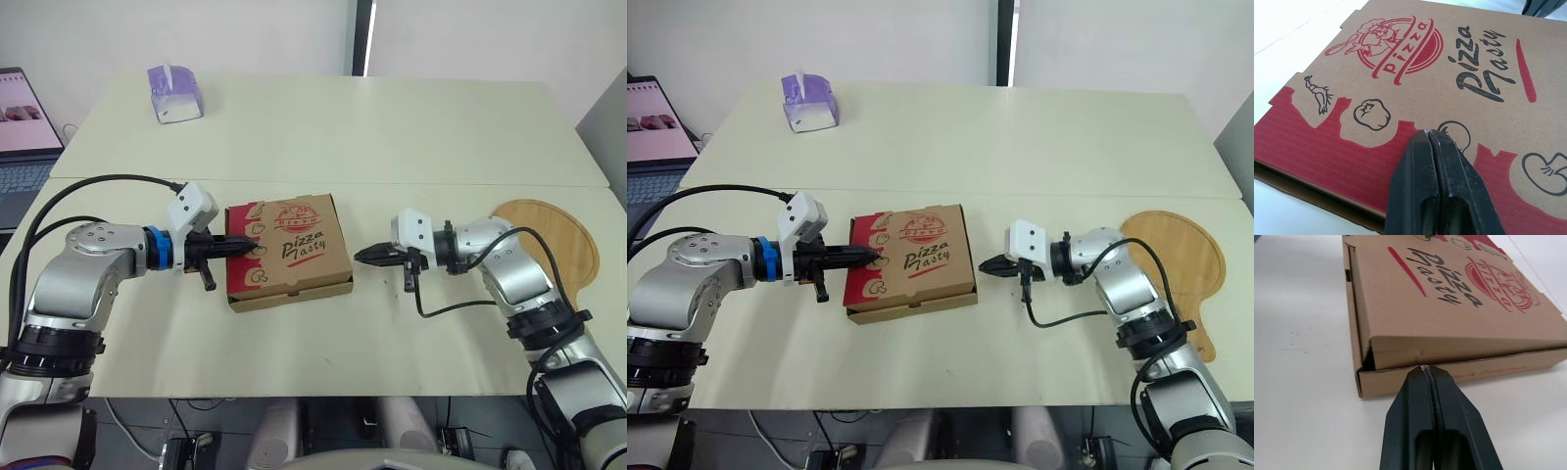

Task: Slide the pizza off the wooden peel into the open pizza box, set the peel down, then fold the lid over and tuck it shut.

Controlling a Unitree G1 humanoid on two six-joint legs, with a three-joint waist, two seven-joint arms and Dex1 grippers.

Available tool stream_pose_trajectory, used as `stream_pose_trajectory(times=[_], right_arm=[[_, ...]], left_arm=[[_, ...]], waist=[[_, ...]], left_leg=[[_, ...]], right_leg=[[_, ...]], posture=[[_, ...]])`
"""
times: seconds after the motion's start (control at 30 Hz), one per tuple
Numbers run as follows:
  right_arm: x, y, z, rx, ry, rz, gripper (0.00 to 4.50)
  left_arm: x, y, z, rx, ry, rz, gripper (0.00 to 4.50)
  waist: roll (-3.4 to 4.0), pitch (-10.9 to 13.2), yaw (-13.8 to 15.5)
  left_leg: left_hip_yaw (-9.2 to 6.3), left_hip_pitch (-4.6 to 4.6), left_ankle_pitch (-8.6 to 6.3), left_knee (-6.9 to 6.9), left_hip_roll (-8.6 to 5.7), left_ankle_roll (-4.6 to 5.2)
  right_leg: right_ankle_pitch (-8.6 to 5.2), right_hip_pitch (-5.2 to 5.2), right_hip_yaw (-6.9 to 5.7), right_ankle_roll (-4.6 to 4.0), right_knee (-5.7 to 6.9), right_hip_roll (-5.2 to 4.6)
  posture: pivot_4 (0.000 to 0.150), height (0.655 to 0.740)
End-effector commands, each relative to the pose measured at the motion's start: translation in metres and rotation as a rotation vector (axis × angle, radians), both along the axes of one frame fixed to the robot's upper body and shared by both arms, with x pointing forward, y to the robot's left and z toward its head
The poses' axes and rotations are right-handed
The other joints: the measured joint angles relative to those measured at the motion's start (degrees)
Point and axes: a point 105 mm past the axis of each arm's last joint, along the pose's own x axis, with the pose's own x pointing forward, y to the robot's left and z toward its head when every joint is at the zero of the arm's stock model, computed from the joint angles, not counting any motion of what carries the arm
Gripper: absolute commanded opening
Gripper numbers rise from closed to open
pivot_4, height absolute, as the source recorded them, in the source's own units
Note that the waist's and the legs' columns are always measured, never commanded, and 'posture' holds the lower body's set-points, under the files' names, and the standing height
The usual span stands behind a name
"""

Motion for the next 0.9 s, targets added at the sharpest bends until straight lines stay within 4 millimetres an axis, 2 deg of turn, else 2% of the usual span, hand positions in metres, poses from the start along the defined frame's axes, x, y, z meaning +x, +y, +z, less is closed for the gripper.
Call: stream_pose_trajectory(times=[0.03,0.13,0.33,0.43,0.6,0.73,0.9], right_arm=[[0.000,0.005,0.031,0.101,-0.030,0.035,0.05],[-0.009,0.017,0.036,0.151,0.006,0.074,0.05],[-0.019,0.030,0.020,0.141,0.049,0.103,0.05],[-0.021,0.031,0.017,0.131,0.054,0.109,0.05],[-0.021,0.031,0.016,0.127,0.055,0.111,0.05],[-0.020,0.031,0.016,0.126,0.054,0.112,0.05],[-0.018,0.031,0.017,0.124,0.049,0.109,0.05]], left_arm=[[0.000,0.002,0.003,0.008,-0.015,-0.002,0.00],[-0.002,0.003,0.008,-0.006,-0.019,-0.004,0.00],[-0.012,0.012,0.036,-0.050,-0.068,-0.008,0.00],[-0.023,0.024,0.039,-0.009,-0.046,-0.007,0.00],[-0.039,0.036,0.027,0.053,0.027,0.004,0.00],[-0.053,0.024,0.008,0.057,0.094,-0.038,0.00],[-0.057,0.012,-0.005,0.051,0.106,-0.056,0.00]], waist=[[0.00,0.00,-0.01],[0.00,0.00,-0.01],[0.00,0.00,-0.04],[0.00,0.00,-0.14],[0.01,0.00,-0.13],[0.02,0.01,-0.10],[0.02,0.01,0.24]], left_leg=[[0.00,0.00,0.00,0.00,0.00,0.00],[-0.02,0.00,0.00,0.00,0.01,0.00],[-0.02,-0.01,0.00,0.00,0.01,0.00],[-0.02,-0.01,0.00,0.00,0.01,0.00],[-0.02,0.00,0.00,0.00,0.01,0.00],[-0.02,-0.01,0.00,0.00,0.01,0.00],[-0.03,0.00,0.00,0.00,0.01,0.00]], right_leg=[[0.00,0.00,0.00,0.00,0.00,0.00],[0.00,0.00,-0.01,0.00,-0.01,0.00],[0.00,-0.01,0.00,0.00,-0.02,0.00],[0.00,-0.02,0.00,0.00,-0.02,0.00],[0.00,-0.01,0.00,0.00,-0.02,0.00],[0.00,-0.01,0.00,0.00,-0.03,0.00],[0.00,0.01,0.00,0.00,-0.02,0.00]], posture=[[0.150,0.7400],[0.150,0.7400],[0.150,0.7400],[0.150,0.7400],[0.150,0.7400],[0.150,0.7400],[0.150,0.7400]])
